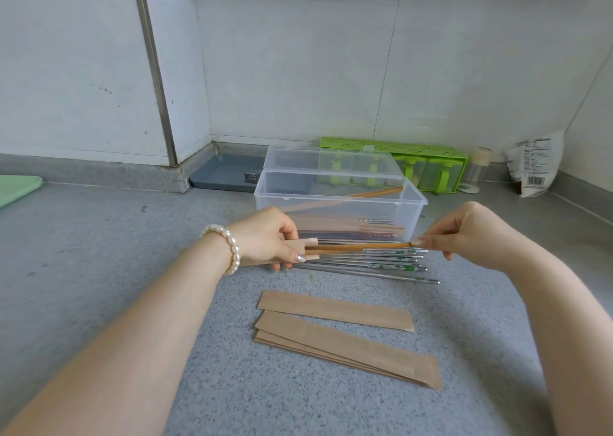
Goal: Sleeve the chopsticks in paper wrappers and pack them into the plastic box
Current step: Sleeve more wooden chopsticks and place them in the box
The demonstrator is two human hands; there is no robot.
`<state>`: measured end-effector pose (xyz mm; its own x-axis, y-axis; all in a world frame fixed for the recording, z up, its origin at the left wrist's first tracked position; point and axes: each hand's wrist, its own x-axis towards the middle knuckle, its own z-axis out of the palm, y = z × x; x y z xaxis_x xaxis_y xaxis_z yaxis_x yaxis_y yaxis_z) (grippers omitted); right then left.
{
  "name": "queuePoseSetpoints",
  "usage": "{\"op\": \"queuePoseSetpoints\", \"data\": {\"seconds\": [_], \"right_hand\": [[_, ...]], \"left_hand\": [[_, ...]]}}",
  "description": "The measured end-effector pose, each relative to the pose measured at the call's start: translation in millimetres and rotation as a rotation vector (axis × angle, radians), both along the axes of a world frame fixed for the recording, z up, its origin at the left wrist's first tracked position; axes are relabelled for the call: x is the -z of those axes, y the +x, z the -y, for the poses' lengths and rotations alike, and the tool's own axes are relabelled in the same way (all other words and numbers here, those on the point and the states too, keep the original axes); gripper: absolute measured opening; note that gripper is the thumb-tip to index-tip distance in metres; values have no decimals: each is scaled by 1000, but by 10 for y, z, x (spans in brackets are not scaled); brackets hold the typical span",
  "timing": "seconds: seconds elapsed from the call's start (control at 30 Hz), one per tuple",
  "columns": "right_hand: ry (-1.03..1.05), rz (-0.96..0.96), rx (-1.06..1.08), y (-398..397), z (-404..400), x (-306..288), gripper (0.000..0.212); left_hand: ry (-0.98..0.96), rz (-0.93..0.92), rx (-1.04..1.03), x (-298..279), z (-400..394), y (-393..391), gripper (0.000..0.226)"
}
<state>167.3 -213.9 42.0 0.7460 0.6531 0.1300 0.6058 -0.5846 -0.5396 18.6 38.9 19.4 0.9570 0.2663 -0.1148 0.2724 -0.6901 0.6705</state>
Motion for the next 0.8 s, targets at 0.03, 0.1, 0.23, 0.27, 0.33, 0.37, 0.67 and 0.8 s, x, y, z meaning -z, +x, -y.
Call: {"op": "queuePoseSetpoints", "data": {"seconds": [0.03, 0.1, 0.23, 0.27, 0.33, 0.37, 0.67, 0.8], "right_hand": [[-5, -7, -9, -6, -6, 1, 13], [-4, -21, -32, -14, -17, 2, 14], [44, -47, -86, -51, -80, 46, 9], [53, -43, -103, -65, -109, 65, 9], [64, -25, -140, -101, -178, 104, 14], [71, -21, -157, -123, -220, 117, 12], [128, 106, -77, -169, -333, 156, 27], [453, -29, 218, -18, -226, 108, 30]], "left_hand": [[-4, 0, 11, 7, 13, 4, 11], [-11, 2, 32, 8, 38, 8, 13], [-16, 24, 86, -31, 107, 7, 7], [-18, 31, 101, -38, 133, 7, 7], [-19, 35, 124, -35, 184, 12, 7], [-14, 34, 130, -28, 203, 15, 8], [-19, 51, 81, -5, 192, 40, 6], [-67, 93, 0, -36, 125, 29, 9]]}}
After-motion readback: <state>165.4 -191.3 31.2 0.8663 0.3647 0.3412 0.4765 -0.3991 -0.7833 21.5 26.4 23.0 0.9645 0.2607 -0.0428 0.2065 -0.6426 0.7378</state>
